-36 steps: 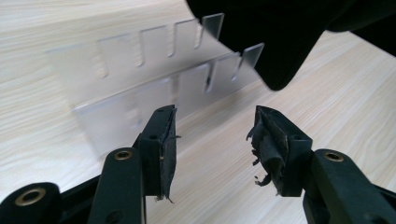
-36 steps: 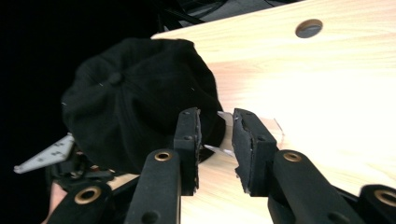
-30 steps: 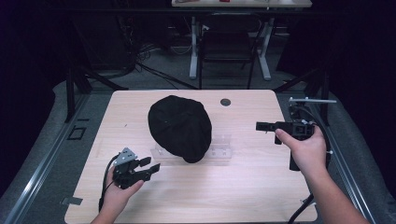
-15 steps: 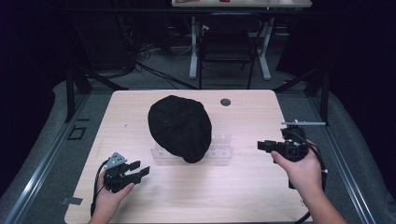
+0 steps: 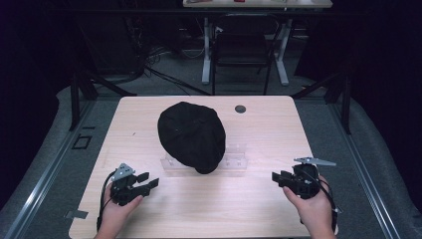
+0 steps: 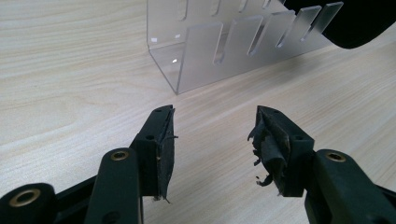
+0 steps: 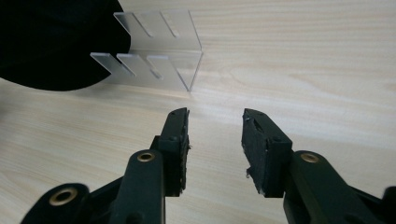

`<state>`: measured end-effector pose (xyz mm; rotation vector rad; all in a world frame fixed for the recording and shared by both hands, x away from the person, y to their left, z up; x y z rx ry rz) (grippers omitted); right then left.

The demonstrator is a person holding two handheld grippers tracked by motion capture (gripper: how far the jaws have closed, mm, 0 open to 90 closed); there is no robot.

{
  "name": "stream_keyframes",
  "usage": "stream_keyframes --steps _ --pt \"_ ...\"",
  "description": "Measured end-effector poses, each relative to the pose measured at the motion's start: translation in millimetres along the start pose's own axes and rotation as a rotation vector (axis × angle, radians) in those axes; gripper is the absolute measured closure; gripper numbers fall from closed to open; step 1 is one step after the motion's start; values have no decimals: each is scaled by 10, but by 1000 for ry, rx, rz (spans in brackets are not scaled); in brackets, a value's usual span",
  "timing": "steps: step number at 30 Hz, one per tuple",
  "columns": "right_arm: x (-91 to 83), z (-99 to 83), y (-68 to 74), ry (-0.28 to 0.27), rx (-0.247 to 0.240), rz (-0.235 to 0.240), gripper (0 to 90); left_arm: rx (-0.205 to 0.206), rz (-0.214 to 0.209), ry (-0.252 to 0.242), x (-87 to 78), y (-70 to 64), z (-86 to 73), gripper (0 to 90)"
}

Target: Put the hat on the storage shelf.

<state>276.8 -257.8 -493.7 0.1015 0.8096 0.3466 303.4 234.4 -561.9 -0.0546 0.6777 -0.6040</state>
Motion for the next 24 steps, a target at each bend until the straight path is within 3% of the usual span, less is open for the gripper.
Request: stream_keyframes --steps 7,15,24 --pt "178 -307 -57 -19 -1 -9 583 10 -4 3 26 -25 -17 479" --pt "279 -491 -119 -89 -64 -34 527 22 -10 14 71 -56 -27 476" --pt "362 -570 -227 -61 -55 -23 536 42 -13 27 131 -76 -48 476"
Point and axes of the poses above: each handheld gripper's, and its own axes: x roughly forward along the jaws, z roughly out of its top, y roughly to its left, the point moved 1 cm from there along x, roughly forward along the jaws, and after that the axes turned 3 degrees about -x, right-handed, at the moved point
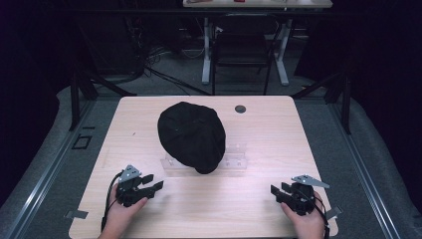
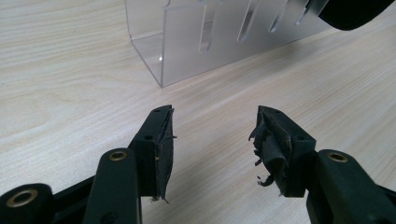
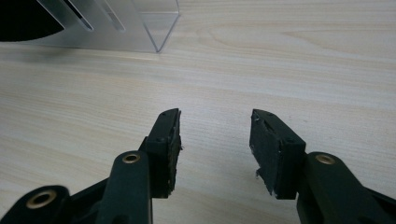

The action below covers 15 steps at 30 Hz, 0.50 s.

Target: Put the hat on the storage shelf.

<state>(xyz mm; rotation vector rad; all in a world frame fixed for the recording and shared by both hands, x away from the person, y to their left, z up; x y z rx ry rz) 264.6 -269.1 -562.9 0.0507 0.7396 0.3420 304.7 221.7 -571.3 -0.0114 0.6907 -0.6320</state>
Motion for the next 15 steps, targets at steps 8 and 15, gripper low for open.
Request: stream_keyframes --steps 8,15 --pt "7 -14 13 -5 38 40 640 9 -9 -2 49 1 -4 485" --pt "26 -31 -1 0 30 45 653 16 -21 -14 61 -43 1 489"
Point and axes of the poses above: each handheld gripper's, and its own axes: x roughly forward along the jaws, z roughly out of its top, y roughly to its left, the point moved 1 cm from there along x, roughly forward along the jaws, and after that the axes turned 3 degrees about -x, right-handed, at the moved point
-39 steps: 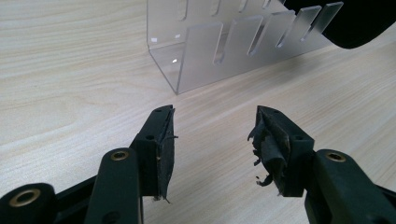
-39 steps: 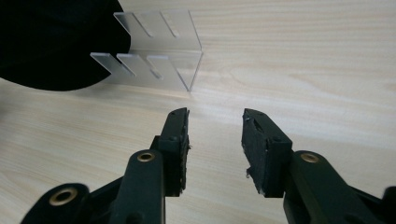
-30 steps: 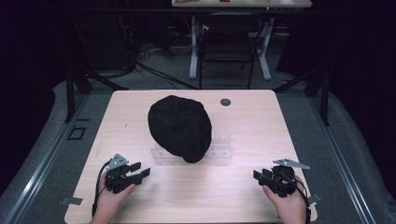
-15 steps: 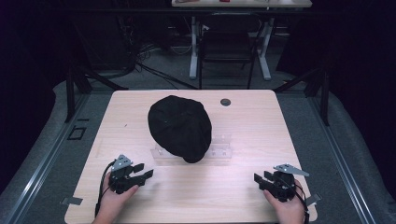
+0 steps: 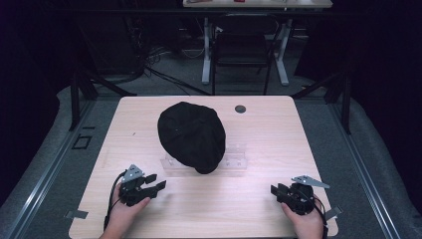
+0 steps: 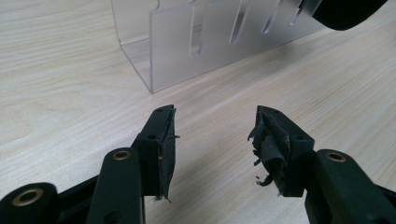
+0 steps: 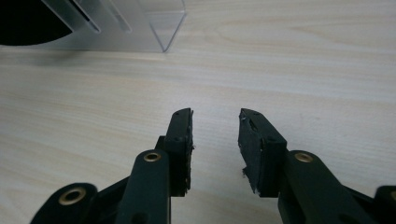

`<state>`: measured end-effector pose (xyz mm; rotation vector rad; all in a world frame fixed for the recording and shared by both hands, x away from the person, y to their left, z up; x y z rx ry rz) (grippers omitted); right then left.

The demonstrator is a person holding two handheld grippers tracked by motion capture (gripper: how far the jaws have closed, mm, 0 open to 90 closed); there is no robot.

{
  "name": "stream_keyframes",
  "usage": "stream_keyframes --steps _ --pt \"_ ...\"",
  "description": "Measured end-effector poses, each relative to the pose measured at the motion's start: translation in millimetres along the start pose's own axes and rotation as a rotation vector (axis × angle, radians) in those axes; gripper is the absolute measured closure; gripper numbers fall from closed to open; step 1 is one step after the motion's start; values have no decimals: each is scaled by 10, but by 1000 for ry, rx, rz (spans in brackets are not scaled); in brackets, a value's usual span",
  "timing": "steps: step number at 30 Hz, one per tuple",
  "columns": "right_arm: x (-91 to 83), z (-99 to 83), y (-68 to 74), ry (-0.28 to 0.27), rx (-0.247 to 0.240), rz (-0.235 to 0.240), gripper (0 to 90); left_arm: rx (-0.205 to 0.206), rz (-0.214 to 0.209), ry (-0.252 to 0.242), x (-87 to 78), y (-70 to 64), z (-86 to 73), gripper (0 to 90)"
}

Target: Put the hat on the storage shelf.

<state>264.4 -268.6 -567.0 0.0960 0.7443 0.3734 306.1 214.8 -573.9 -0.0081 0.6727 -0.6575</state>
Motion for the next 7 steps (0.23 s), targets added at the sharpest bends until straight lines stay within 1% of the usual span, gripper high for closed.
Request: stream_keyframes --steps 3,4,7 --pt "8 -7 -3 -2 -7 -4 648 0 -11 -10 13 -45 11 490" --pt "10 -8 -2 -8 -5 -1 643 0 -13 -21 21 -69 24 492" --pt "3 -2 0 -19 4 0 624 31 -27 -67 44 -182 111 497"
Point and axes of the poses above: each handheld gripper's, and its own axes: x roughly forward along the jaws, z roughly out of its top, y roughly to its left, the point moved 1 cm from there along x, roughly forward along the jaws, and after that the axes turned 3 degrees about -x, right-handed, at the moved point
